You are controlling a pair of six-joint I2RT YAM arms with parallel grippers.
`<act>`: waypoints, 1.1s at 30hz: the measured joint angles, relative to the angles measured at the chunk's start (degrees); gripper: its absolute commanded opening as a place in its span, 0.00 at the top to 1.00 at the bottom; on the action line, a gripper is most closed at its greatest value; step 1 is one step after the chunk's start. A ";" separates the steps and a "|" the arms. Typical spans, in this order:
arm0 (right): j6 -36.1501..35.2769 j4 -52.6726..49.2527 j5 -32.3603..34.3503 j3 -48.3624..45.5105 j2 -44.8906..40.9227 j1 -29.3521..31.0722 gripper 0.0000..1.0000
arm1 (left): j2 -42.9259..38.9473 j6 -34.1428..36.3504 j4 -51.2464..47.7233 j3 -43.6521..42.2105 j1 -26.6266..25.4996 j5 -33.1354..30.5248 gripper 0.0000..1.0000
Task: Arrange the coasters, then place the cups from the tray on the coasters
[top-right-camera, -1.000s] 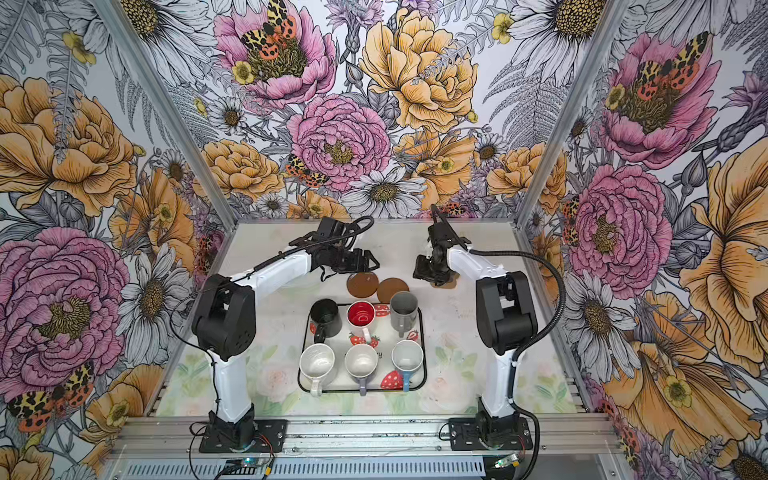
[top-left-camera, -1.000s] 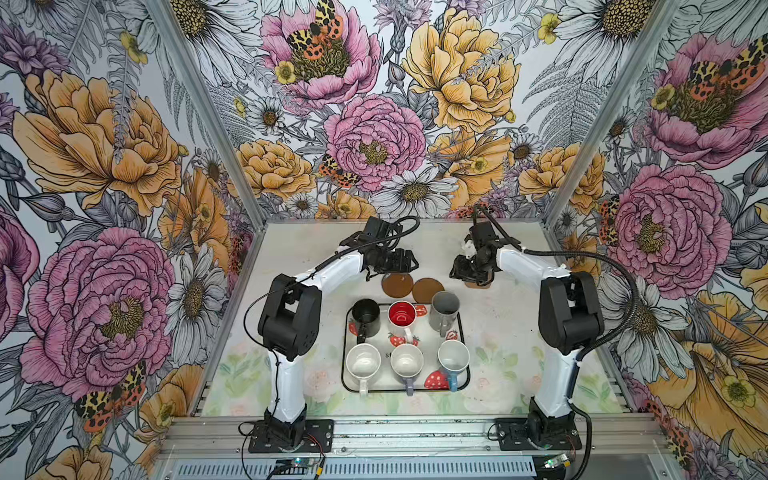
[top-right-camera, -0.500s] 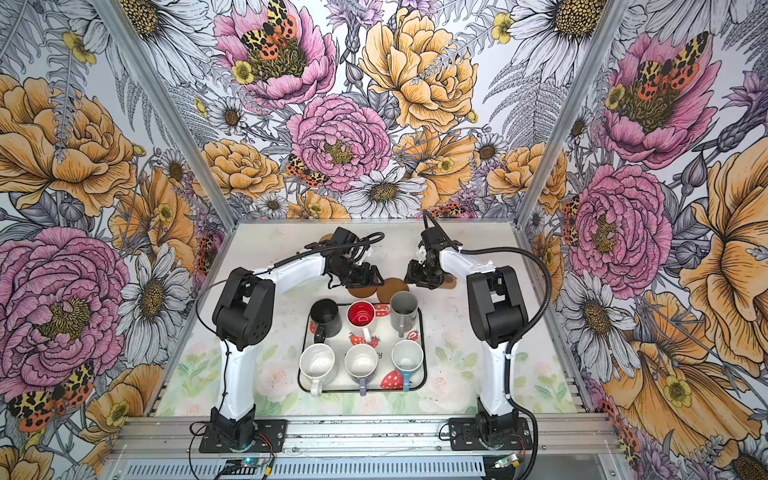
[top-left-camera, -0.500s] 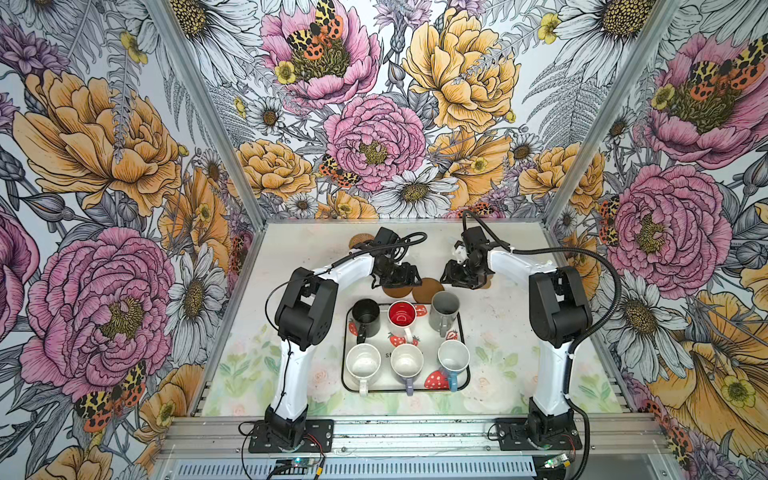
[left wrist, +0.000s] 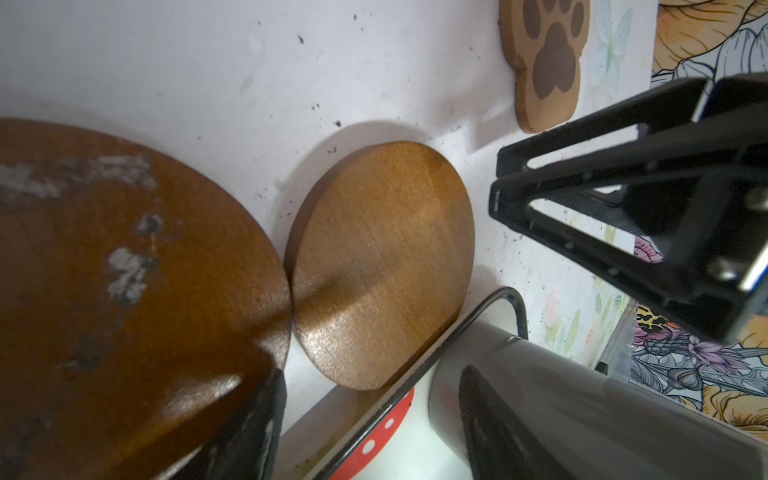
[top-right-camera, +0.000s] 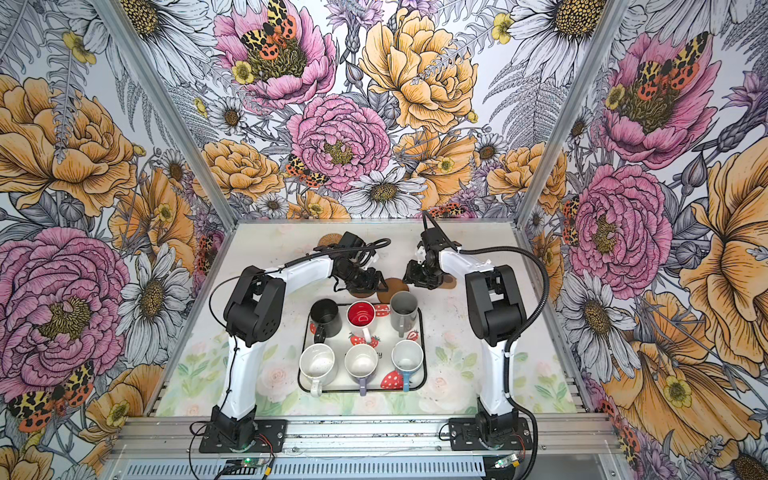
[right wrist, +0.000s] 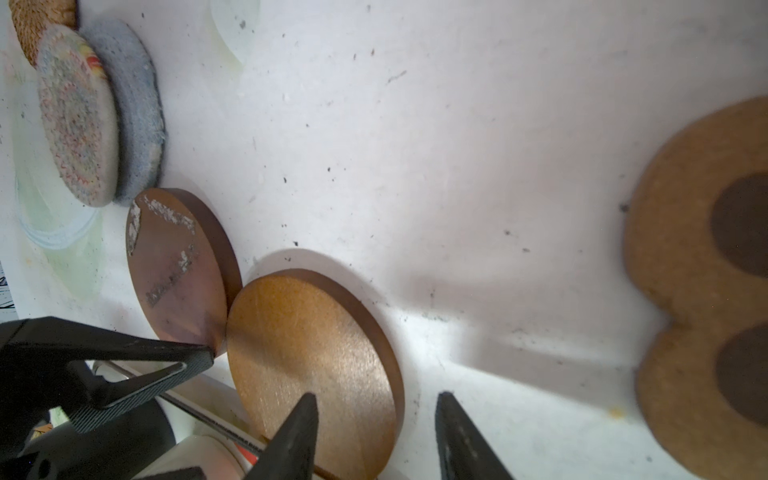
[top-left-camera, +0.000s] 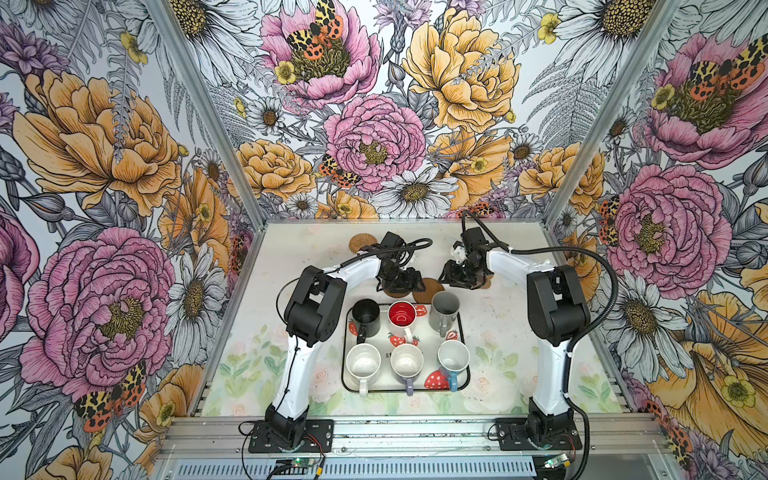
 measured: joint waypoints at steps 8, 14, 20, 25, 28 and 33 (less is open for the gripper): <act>0.04 0.42 -0.63 -0.02 0.00 0.00 0.51 | 2.27 -0.63 0.02 1.01 -0.92 1.25 0.38; 0.46 0.66 -1.03 -0.09 0.00 0.00 0.53 | 3.08 -1.05 0.02 1.84 -0.96 1.62 0.44; 0.90 1.03 -1.75 -0.39 0.00 0.00 0.57 | 4.39 -2.12 0.09 3.34 -1.01 2.03 0.50; 1.07 1.05 -2.12 -0.50 0.00 -0.02 0.57 | 5.40 -2.58 0.09 4.85 -1.18 2.03 0.51; 1.07 1.05 -2.12 -0.50 0.00 -0.42 0.56 | 5.73 -2.97 0.09 5.38 -1.22 2.01 0.52; 1.01 1.31 -2.08 -1.18 -0.24 -1.62 0.53 | 6.01 -3.41 0.09 5.90 -1.22 1.84 0.52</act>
